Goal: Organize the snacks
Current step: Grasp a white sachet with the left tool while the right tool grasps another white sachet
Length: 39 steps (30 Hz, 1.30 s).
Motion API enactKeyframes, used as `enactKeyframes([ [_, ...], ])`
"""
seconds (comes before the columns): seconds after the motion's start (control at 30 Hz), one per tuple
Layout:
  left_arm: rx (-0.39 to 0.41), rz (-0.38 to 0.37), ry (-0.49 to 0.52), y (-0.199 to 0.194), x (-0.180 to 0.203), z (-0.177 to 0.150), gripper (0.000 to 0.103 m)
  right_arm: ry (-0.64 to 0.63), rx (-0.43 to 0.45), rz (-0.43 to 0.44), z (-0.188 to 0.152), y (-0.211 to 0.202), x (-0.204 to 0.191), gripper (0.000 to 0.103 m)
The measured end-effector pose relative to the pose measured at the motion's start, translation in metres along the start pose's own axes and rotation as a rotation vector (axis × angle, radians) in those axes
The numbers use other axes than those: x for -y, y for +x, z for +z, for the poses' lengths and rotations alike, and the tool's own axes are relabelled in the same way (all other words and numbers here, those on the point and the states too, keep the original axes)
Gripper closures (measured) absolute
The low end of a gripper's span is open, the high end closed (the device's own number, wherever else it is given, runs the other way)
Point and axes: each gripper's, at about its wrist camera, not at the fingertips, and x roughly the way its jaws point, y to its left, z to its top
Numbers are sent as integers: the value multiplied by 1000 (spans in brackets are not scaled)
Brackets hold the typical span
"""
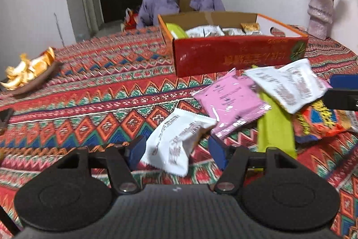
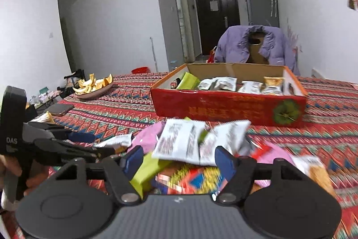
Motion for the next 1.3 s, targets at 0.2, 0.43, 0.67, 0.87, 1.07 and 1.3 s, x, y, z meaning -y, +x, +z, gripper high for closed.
enactKeyframes([
  [0.2, 0, -48, 20, 18, -7, 0, 37, 33, -45, 24, 13, 56, 2, 35],
  [0.43, 15, -81, 58, 13, -1, -1, 73, -41, -58, -14, 9, 69, -7, 49],
  [0.67, 18, -54, -31, -20, 5, -3, 76, -14, -27, 21, 4, 29, -3, 55],
  [0.87, 87, -75, -137, -82, 16, -13, 76, -16, 21, 44, -7, -28, -9, 55],
  [1.07, 119, -115, -175, -127, 44, -29, 76, 6, 51, 21, -24, -77, 1, 55],
  [1.3, 120, -115, -181, -145, 69, -36, 76, 56, 75, -19, -44, -116, 24, 55],
])
